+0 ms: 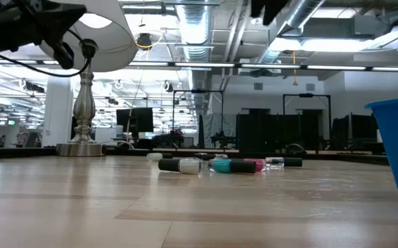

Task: Pick & Place Nail Polish
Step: Put the bottom transparent nail polish into the blue bin

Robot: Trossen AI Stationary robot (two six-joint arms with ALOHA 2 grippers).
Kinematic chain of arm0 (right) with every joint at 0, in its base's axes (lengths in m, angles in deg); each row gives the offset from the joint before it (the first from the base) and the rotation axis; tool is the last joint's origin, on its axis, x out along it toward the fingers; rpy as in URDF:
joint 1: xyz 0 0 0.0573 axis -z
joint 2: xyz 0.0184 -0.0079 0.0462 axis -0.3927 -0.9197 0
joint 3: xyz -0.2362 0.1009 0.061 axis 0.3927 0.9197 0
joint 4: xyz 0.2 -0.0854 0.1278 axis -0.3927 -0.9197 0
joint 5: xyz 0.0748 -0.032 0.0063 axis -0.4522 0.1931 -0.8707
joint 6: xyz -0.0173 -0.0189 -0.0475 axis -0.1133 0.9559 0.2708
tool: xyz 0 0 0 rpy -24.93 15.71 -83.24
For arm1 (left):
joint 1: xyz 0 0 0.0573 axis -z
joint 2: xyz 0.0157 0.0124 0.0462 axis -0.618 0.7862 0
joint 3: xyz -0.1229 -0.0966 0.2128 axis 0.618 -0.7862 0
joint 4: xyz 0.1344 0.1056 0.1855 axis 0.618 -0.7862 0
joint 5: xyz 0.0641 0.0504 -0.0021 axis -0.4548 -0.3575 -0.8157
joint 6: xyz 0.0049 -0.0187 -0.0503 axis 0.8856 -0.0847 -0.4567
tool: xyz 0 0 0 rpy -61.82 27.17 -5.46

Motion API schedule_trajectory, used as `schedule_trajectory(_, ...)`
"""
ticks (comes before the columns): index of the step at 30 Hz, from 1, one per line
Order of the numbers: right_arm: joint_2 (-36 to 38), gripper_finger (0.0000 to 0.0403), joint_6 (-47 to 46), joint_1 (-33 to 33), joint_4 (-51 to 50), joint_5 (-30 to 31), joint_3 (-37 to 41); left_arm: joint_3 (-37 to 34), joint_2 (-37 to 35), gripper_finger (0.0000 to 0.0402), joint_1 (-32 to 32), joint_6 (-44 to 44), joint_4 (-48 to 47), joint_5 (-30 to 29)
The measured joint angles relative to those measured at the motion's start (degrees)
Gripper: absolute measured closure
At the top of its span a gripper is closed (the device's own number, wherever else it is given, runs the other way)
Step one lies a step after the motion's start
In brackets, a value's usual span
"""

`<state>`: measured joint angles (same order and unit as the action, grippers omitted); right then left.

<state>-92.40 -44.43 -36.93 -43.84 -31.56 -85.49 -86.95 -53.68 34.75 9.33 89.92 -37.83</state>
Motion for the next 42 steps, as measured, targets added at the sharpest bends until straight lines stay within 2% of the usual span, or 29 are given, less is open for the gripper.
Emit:
schedule_trajectory(4, 6.1, 0.0178, 10.9, 6.1, 4.3, -1.4, 9.0, 0.0, 0.0, 0.0401, 0.0, 0.0, 0.3, 0.0)
schedule_trajectory(12, 19.6, 0.0168, 24.2, 15.7, 25.2, -11.8, 38.0, 0.0, 0.0, 0.0401, 0.0, 0.0, 0.5, 0.0)
schedule_trajectory(15, 21.8, 0.0168, 26.7, 18.0, 32.0, -16.2, 46.7, 0.0, 0.0, 0.0401, 0.0, 0.0, 0.5, 0.0)
schedule_trajectory(19, 22.1, 0.0168, 29.9, 20.1, 39.1, -20.1, 54.7, 0.0, 0.0, 0.0401, 0.0, 0.0, 0.5, 0.0)
schedule_trajectory(24, 22.1, 0.0168, 34.3, 22.1, 46.4, -22.4, 60.6, 0.0, 0.0, 0.0401, 0.0, 0.0, 0.6, 0.0)
schedule_trajectory(31, 21.5, 0.0168, 38.9, 24.1, 51.6, -23.7, 64.2, 0.0, 0.0, 0.0401, 0.0, 0.0, 0.6, 0.0)
schedule_trajectory(42, 10.3, 0.0168, 42.2, 23.6, 54.8, -26.7, 64.3, 0.0, 0.0, 0.0401, 0.0, 0.0, 0.7, 0.0)
